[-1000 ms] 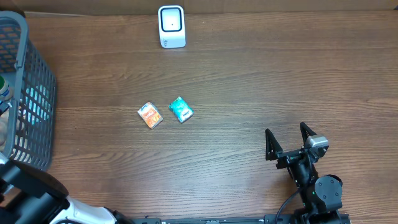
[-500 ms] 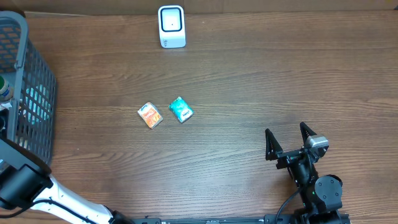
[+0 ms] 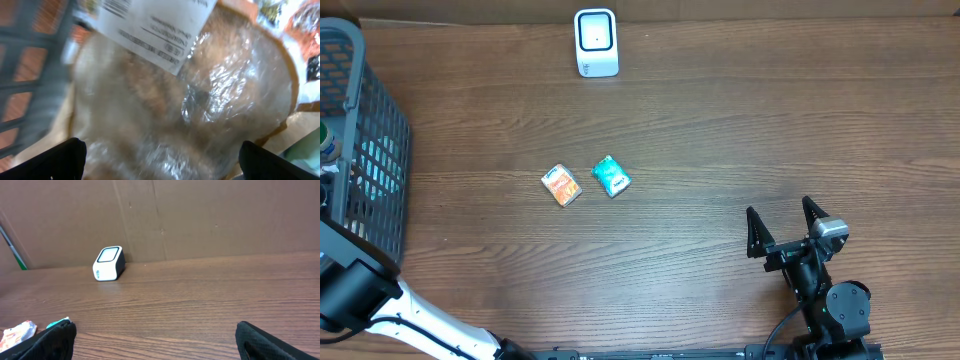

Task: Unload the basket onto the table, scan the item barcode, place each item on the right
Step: 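Move the left gripper back into the basket, then grasp the dried mushroom bag with the left gripper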

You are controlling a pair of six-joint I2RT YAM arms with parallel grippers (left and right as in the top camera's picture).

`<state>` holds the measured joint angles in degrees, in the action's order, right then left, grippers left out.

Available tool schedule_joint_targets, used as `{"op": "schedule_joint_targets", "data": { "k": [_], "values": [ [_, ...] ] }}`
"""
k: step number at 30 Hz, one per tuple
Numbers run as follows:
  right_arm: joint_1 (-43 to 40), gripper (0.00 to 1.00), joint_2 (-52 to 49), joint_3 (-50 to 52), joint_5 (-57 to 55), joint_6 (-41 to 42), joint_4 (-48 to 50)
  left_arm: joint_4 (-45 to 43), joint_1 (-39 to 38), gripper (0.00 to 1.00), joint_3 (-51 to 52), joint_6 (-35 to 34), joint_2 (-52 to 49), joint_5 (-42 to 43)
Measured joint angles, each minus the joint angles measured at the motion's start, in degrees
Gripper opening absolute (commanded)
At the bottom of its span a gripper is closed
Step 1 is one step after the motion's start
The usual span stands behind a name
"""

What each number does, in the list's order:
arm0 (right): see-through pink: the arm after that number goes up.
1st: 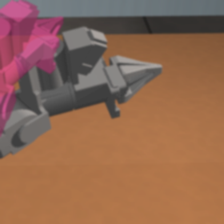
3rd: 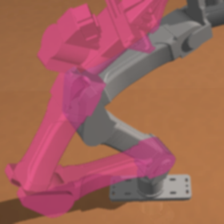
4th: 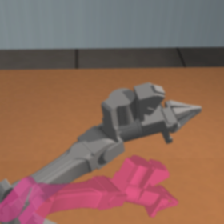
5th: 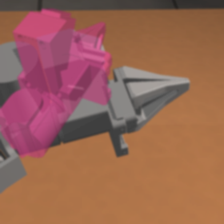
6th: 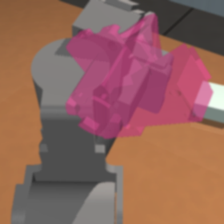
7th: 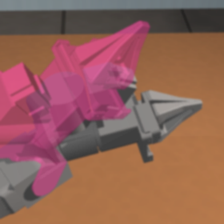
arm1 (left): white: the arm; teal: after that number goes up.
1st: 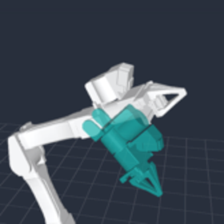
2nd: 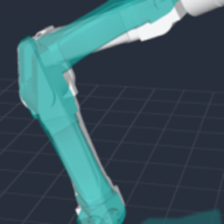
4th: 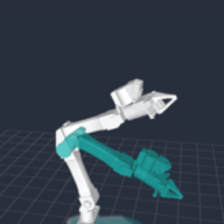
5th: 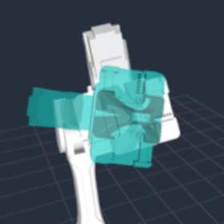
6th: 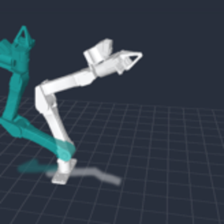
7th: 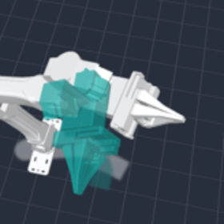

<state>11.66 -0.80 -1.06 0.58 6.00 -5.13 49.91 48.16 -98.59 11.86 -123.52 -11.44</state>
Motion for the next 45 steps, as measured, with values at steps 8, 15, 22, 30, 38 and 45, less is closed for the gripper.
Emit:
{"op": "schedule_joint_targets", "data": {
  "k": [8, 15, 22, 30, 38, 45],
  "values": [
    [0.00, 1.00, 0.00, 0.00, 0.02, 0.00, -0.02, 0.72, -0.07, 0.51, -0.37, 0.70, -1.75, 0.26],
    [0.00, 1.00, 0.00, 0.00, 0.04, -0.02, 0.00, 1.14, -0.04, 0.13, -0.90, 0.92, -2.05, -1.36],
    [0.00, 1.00, 0.00, 0.00, 0.00, 0.00, -0.02, 1.70, -0.07, 0.04, -1.07, 1.22, -2.05, -1.73],
    [0.00, 1.00, 0.00, 0.00, 0.02, 0.00, -0.02, 5.05, -0.13, 0.04, -1.49, 1.20, -1.33, -1.40],
    [0.00, 1.00, 0.00, 0.00, 0.04, -0.02, -0.02, 4.50, -0.57, 0.04, -1.53, -0.79, 8.46, 1.84],
    [0.00, 1.00, 0.00, 0.00, 0.02, 0.02, -0.02, -0.50, -0.94, 0.04, -2.21, -7.15, 25.44, 11.28]
  ]
}}
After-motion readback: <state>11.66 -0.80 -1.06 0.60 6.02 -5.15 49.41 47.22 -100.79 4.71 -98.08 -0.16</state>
